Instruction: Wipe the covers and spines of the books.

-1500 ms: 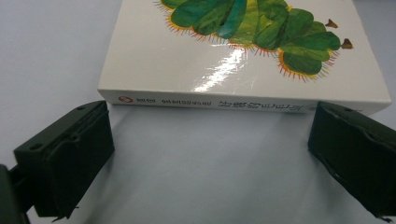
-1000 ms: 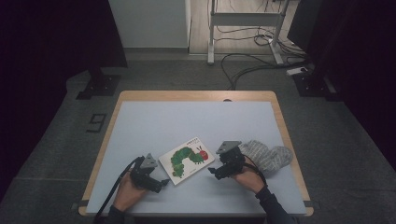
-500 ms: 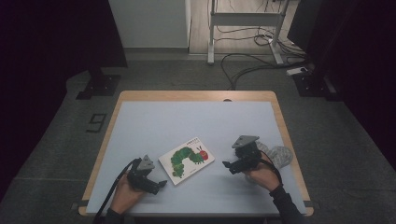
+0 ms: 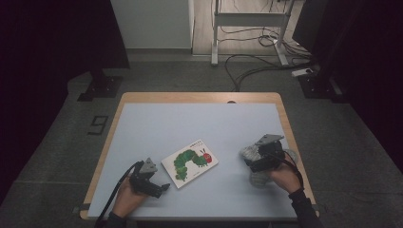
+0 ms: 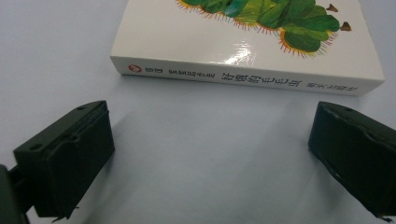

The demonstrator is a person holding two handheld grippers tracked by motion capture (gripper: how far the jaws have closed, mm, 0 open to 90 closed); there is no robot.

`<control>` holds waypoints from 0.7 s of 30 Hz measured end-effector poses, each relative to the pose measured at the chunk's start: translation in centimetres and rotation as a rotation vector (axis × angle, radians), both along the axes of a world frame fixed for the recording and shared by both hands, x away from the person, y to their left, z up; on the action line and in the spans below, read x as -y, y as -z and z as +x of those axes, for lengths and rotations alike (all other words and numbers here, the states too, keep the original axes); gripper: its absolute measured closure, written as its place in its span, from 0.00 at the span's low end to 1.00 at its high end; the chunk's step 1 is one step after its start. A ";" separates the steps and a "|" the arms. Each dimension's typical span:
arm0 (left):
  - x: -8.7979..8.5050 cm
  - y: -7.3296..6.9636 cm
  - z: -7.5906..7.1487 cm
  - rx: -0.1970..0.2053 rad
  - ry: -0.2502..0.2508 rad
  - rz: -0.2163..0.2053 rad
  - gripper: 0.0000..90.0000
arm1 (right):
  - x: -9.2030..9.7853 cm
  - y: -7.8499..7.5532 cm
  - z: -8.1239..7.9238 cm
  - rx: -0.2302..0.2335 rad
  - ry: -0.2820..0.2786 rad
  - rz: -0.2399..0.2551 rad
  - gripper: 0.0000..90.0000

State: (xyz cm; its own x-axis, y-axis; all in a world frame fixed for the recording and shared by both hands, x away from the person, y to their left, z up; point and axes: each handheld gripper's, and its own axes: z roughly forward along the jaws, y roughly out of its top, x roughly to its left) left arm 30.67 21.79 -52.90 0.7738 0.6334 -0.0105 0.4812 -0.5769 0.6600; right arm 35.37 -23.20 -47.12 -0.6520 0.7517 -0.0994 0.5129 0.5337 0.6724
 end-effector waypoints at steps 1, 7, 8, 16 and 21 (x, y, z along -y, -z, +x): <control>0.0 0.0 0.0 0.000 0.000 0.000 0.00 | 0.4 0.1 0.1 -0.002 0.010 0.001 0.04; 0.0 0.0 0.0 0.000 0.000 0.000 0.00 | 2.6 1.3 0.3 -0.032 0.065 0.006 0.02; 0.0 0.0 0.0 0.000 0.000 0.000 0.00 | 2.9 1.5 0.3 -0.041 0.068 0.010 0.02; 0.0 0.0 0.0 0.000 0.000 0.000 0.00 | 4.5 3.8 0.6 -0.092 0.105 0.016 0.13; 0.0 0.0 0.0 0.001 0.000 0.000 0.00 | 4.5 4.5 0.7 -0.094 0.126 -0.004 0.29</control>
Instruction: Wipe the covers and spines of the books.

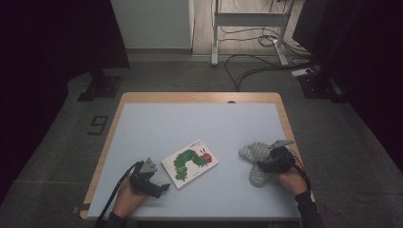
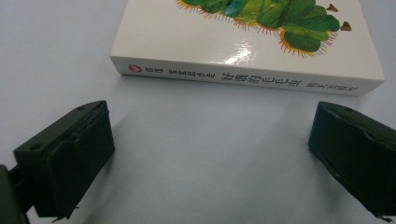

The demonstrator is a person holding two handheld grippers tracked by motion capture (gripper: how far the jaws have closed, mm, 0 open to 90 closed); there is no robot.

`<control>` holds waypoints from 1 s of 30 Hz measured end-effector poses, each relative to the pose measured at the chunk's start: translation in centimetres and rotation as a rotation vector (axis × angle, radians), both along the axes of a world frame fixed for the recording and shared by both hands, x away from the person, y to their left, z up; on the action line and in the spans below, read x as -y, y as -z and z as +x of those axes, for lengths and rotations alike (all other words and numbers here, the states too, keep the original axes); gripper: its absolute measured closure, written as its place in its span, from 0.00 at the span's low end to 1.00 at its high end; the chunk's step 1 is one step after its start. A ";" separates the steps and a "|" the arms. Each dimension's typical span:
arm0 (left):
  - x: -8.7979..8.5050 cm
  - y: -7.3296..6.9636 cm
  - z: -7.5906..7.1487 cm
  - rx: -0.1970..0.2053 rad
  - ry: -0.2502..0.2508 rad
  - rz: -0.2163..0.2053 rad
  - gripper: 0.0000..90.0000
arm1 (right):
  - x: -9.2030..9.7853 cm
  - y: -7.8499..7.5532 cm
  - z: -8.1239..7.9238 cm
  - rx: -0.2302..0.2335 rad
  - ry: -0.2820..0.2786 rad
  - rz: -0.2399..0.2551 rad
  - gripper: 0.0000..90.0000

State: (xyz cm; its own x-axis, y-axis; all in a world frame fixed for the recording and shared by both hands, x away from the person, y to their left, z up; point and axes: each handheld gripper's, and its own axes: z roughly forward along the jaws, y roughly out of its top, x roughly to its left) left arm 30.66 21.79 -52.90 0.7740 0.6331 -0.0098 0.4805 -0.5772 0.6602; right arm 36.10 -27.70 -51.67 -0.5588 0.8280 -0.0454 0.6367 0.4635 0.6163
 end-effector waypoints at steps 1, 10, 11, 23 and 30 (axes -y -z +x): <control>0.0 0.0 0.0 0.000 0.000 0.000 0.00 | 0.0 -0.1 0.0 -0.013 0.005 0.018 0.40; 0.0 0.0 0.0 0.001 0.000 0.000 0.00 | 0.7 -0.7 -0.1 -0.024 0.018 0.050 0.68; 0.0 0.0 0.0 0.002 0.000 0.000 0.00 | 0.7 -0.8 -0.2 -0.024 0.019 0.057 0.68; -0.4 -0.1 -0.5 -0.001 -0.029 0.005 0.00 | -0.9 -4.6 -1.0 0.039 -0.042 0.112 0.67; -1.3 -0.1 -0.9 0.004 -0.052 0.007 0.00 | -3.1 -6.1 -0.9 0.055 -0.103 0.136 0.66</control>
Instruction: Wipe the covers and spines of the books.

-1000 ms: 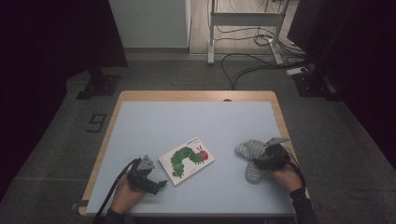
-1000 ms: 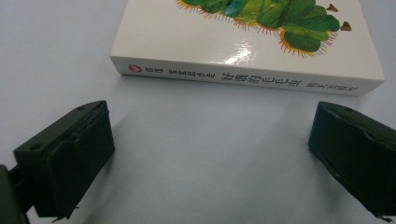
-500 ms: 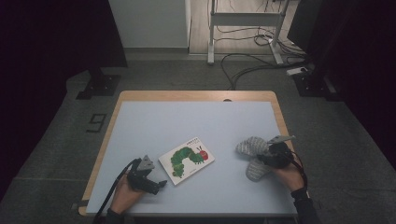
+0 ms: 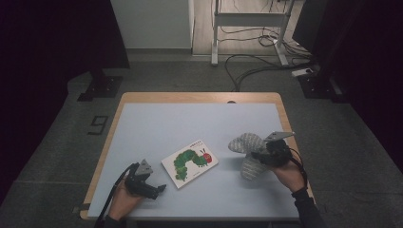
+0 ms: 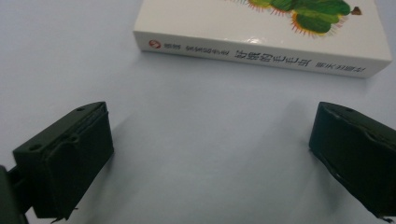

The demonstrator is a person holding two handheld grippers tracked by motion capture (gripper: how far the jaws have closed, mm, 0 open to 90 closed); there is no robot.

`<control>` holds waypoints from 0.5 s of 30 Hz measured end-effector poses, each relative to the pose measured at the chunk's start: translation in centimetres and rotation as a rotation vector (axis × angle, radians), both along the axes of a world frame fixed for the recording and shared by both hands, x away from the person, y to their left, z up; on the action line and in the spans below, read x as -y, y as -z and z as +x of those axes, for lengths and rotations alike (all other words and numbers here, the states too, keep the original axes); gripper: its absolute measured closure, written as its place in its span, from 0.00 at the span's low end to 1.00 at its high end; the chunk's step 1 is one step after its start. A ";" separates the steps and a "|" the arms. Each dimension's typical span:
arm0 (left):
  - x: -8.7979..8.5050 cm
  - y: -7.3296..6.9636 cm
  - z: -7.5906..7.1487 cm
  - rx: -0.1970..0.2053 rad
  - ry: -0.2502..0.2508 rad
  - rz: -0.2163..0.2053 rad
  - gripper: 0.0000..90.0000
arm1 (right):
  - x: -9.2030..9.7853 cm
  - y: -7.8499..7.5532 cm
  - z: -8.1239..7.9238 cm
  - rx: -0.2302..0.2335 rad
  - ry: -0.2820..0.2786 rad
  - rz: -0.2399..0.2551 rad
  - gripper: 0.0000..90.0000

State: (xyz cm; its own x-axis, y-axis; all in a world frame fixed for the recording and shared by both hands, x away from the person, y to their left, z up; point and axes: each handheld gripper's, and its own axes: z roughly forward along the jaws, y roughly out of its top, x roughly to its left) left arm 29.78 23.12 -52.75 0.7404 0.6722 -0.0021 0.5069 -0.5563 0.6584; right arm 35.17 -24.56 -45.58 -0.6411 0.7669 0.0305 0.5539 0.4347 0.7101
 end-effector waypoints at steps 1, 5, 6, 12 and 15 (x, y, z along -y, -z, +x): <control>-0.1 0.0 0.0 0.001 -0.003 0.003 0.00 | -0.3 -0.1 0.0 0.001 -0.005 0.002 0.66; -0.7 0.0 -0.1 0.005 -0.018 0.006 0.00 | -1.8 -0.5 0.3 0.004 -0.041 0.004 0.66; -0.8 0.0 -0.1 0.005 -0.020 0.005 0.00 | -2.1 -0.6 0.3 0.006 -0.050 0.003 0.66; -1.4 0.0 -0.2 0.003 -0.037 -0.001 0.00 | -4.5 -1.0 0.8 0.012 -0.101 0.002 0.66; -1.5 0.0 -0.1 -0.003 -0.039 -0.002 0.00 | -5.7 -1.1 1.0 0.015 -0.119 0.004 0.66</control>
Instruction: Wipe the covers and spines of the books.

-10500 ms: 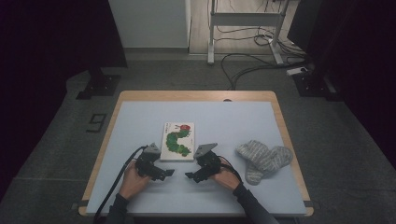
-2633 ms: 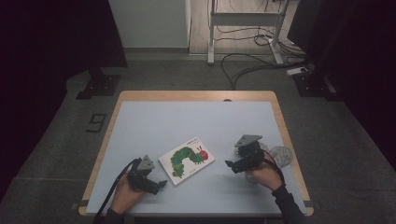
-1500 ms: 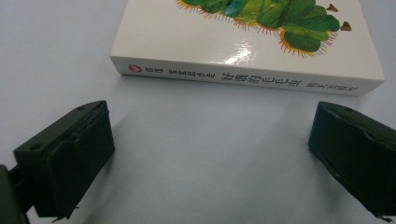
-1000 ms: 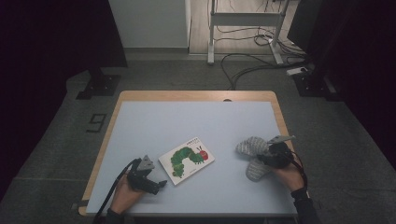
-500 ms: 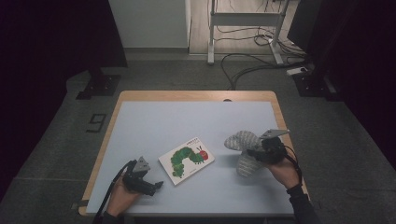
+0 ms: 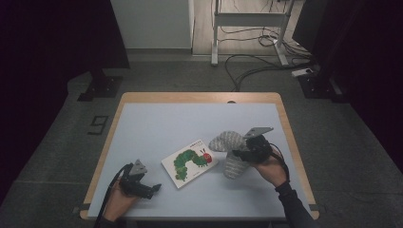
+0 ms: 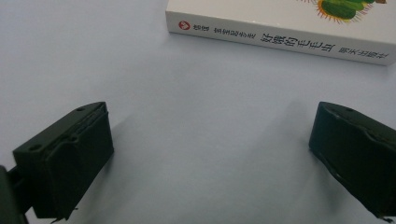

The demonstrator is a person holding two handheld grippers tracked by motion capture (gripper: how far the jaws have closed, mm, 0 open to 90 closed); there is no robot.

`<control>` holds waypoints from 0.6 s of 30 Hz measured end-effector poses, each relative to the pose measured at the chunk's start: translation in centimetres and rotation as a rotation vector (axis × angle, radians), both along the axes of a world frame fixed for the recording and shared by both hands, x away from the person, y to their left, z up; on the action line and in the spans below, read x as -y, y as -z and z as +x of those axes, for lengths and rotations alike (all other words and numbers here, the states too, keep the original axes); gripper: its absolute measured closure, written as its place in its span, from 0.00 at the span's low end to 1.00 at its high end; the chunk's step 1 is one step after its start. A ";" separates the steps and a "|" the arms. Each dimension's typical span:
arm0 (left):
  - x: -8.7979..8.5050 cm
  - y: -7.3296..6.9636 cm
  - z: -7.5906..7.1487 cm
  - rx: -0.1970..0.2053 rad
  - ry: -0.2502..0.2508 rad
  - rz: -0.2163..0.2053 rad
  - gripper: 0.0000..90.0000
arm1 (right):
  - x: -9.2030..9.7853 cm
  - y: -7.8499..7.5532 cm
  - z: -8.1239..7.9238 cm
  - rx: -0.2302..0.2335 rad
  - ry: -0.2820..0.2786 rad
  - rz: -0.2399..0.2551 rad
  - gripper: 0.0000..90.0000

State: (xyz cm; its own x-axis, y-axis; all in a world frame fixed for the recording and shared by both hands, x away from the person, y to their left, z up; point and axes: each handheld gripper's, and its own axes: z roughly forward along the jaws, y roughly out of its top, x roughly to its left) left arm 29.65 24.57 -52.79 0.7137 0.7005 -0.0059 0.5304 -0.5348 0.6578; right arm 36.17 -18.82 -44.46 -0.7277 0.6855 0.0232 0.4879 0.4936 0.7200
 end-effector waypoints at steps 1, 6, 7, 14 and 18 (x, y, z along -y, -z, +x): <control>0.0 0.0 0.0 -0.001 0.000 -0.001 0.00 | -0.5 0.0 0.1 0.000 -0.013 -0.002 0.66; 0.0 0.0 0.0 -0.002 -0.001 -0.003 0.00 | -2.9 0.2 0.5 -0.001 -0.057 -0.006 0.66; 0.0 0.0 0.0 -0.002 -0.002 -0.003 0.00 | -3.3 0.3 0.6 -0.001 -0.067 -0.009 0.67; 0.0 0.0 0.1 -0.002 0.000 -0.003 0.00 | -6.0 1.5 1.4 -0.015 -0.098 -0.026 0.67; 0.0 0.0 0.1 -0.003 -0.001 -0.003 0.00 | -7.2 2.5 1.8 -0.022 -0.105 -0.035 0.67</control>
State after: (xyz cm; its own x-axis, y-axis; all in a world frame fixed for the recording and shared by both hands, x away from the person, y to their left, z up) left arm 29.71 24.62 -52.84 0.7133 0.7008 -0.0102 0.5324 -0.5323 0.6581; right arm 37.95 -11.66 -46.97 -0.7951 0.6063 0.0178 0.4479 0.5671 0.6913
